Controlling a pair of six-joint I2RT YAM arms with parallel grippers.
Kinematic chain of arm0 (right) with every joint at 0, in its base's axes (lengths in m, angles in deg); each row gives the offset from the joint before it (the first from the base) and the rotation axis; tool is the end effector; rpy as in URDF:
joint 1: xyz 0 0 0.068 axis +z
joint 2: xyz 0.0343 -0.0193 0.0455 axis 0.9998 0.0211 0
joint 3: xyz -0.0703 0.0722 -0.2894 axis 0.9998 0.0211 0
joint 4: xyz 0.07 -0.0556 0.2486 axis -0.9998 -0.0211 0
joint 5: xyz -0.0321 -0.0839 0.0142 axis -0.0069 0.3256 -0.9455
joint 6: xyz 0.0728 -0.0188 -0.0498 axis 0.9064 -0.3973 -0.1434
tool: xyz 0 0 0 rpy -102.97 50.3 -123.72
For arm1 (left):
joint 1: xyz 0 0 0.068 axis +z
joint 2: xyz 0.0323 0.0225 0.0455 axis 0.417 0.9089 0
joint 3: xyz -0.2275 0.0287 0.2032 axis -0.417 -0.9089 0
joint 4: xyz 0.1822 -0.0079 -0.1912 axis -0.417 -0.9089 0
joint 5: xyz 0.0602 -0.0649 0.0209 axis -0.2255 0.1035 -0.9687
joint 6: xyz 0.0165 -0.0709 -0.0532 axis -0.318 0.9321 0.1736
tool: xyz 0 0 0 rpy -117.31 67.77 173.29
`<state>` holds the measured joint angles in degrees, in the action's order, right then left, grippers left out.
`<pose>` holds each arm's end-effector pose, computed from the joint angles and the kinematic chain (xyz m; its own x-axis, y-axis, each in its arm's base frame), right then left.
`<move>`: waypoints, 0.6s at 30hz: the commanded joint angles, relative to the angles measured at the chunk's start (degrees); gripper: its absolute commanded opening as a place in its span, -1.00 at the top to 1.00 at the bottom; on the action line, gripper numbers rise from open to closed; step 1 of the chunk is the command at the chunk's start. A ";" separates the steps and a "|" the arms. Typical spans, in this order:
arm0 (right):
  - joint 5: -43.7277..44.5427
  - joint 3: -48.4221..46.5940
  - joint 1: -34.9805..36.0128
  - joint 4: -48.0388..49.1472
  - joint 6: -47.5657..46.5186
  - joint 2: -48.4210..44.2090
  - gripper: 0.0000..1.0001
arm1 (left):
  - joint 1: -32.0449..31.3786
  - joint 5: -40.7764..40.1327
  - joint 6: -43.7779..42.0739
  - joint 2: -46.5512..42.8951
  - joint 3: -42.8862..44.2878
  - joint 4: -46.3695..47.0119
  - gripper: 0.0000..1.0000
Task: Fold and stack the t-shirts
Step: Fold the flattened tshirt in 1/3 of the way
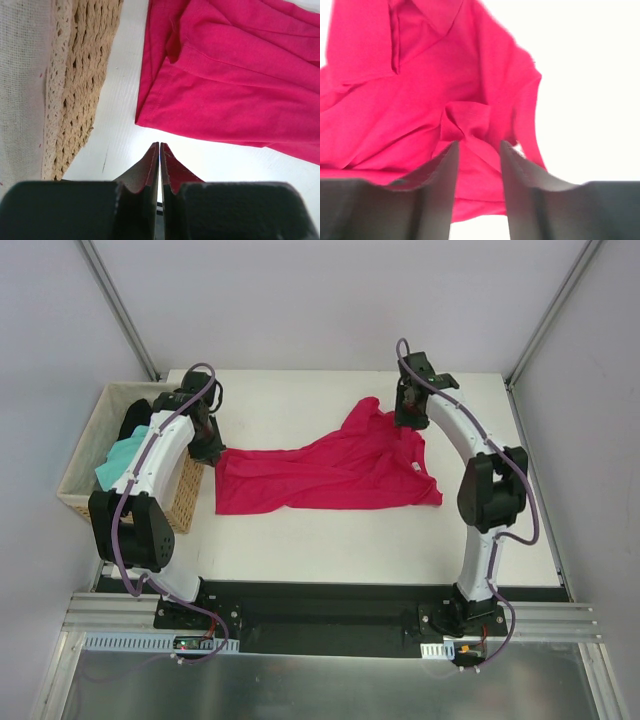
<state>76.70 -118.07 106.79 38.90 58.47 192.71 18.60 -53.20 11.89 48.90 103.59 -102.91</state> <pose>0.4796 0.1372 0.2658 -0.7832 -0.2131 -0.5841 -0.1479 0.9763 -0.1579 0.3530 -0.0266 0.3026 -0.8375 -0.2762 -0.4714 -0.2823 0.9575 -0.0594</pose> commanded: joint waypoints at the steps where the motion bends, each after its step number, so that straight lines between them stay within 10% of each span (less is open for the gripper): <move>1: -0.07 2.89 0.19 0.41 0.42 -6.95 0.37 | -0.81 1.44 0.24 -0.74 -0.13 0.64 0.93; 7: -2.80 8.35 0.81 1.38 1.21 -7.74 0.98 | -1.86 3.02 -0.20 3.38 -0.14 2.75 1.00; 18: -8.42 1.23 0.72 0.51 -0.90 -0.28 0.98 | -3.80 5.22 -1.52 15.95 6.45 5.30 1.00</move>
<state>71.50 -112.06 107.36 39.89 58.43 190.45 15.56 -49.20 11.48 61.68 105.49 -98.21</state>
